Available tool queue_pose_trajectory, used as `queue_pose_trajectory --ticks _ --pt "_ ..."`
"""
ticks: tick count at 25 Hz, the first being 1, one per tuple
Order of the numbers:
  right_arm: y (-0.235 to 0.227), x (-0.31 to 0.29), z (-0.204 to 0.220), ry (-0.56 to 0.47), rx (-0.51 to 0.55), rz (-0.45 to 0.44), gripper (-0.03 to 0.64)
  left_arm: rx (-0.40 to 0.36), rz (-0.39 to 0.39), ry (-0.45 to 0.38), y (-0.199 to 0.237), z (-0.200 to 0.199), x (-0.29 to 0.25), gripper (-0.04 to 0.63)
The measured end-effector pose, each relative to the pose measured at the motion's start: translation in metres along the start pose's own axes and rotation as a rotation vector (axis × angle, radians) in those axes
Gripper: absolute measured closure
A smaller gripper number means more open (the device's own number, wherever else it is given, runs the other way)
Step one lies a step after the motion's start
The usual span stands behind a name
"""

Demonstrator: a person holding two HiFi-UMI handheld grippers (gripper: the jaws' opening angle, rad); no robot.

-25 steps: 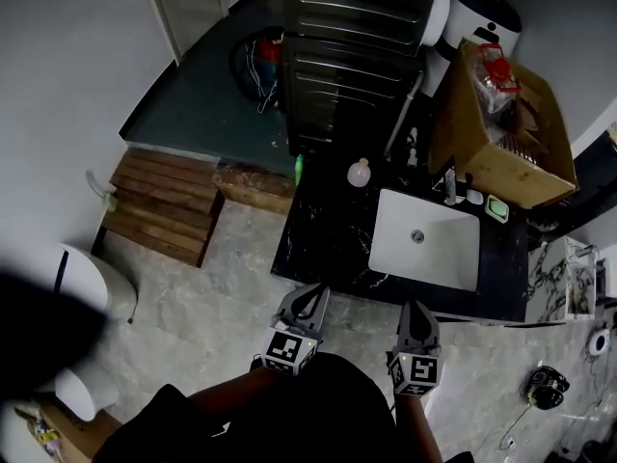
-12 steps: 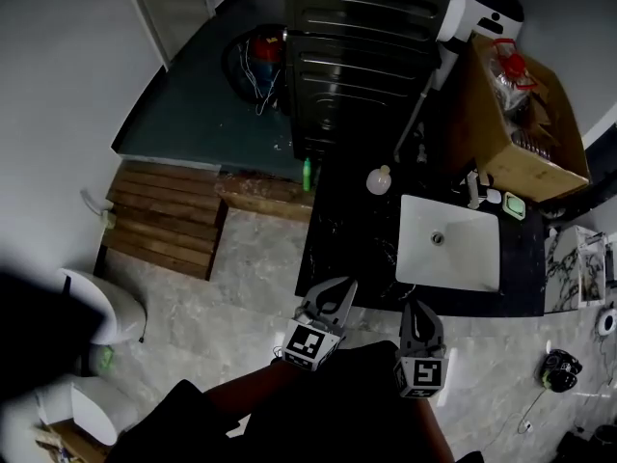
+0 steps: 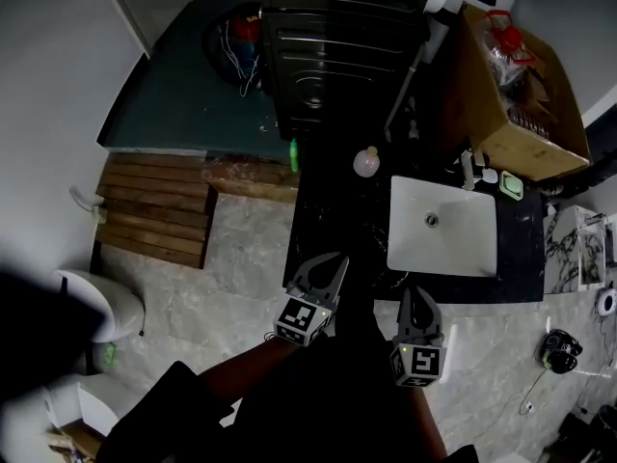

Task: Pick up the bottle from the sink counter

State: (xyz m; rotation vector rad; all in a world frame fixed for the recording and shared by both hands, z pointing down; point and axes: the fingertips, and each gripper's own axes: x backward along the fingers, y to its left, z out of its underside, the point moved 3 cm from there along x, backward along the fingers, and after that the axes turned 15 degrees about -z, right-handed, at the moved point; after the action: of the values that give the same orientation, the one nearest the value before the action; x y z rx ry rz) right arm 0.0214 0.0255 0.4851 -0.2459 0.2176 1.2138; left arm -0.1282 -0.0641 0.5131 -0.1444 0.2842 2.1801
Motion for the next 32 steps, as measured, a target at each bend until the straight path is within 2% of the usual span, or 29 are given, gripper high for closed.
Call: queue_pose_trajectory --ticks 11,16,24,29,32 --pt "-0.049 -0.055 -0.040 -0.066 0.017 -0.076 0.578 -0.023 -0.095 0.045 0.020 -0.002 -0.071 0.578" --pt "-0.080 -0.076 -0.054 -0.114 -0.034 -0.108 0.578 -0.056 -0.110 0.050 0.021 -0.002 -0.115 0.578" --pt "-0.120 -0.108 -0.056 -0.072 -0.019 -0.097 0.578 -0.101 -0.142 0.086 0.035 0.011 -0.179 0.578" --pt "-0.141 -0.125 -0.051 -0.038 -0.030 -0.100 0.578 -0.081 -0.210 0.043 0.059 0.010 -0.210 0.577" --pt "-0.152 -0.136 -0.048 -0.025 -0.032 -0.107 0.578 -0.079 -0.234 0.049 0.070 0.011 -0.227 0.577"
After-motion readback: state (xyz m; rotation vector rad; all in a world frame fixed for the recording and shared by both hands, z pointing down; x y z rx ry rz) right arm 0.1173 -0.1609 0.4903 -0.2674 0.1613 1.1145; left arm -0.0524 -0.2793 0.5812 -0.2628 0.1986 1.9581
